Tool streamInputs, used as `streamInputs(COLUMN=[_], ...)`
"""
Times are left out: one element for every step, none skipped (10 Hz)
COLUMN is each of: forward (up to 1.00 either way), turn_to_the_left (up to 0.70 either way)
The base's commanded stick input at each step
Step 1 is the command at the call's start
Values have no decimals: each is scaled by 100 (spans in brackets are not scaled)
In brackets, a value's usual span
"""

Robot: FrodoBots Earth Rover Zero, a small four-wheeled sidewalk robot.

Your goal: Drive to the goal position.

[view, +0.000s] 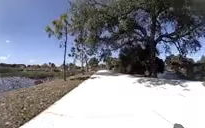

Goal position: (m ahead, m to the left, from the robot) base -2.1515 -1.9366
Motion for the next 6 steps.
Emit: streamInputs(forward=[0, 0, 0, 0, 0, 0], turn_to_the_left=[-41, -13, -46, -63, -26, -24])
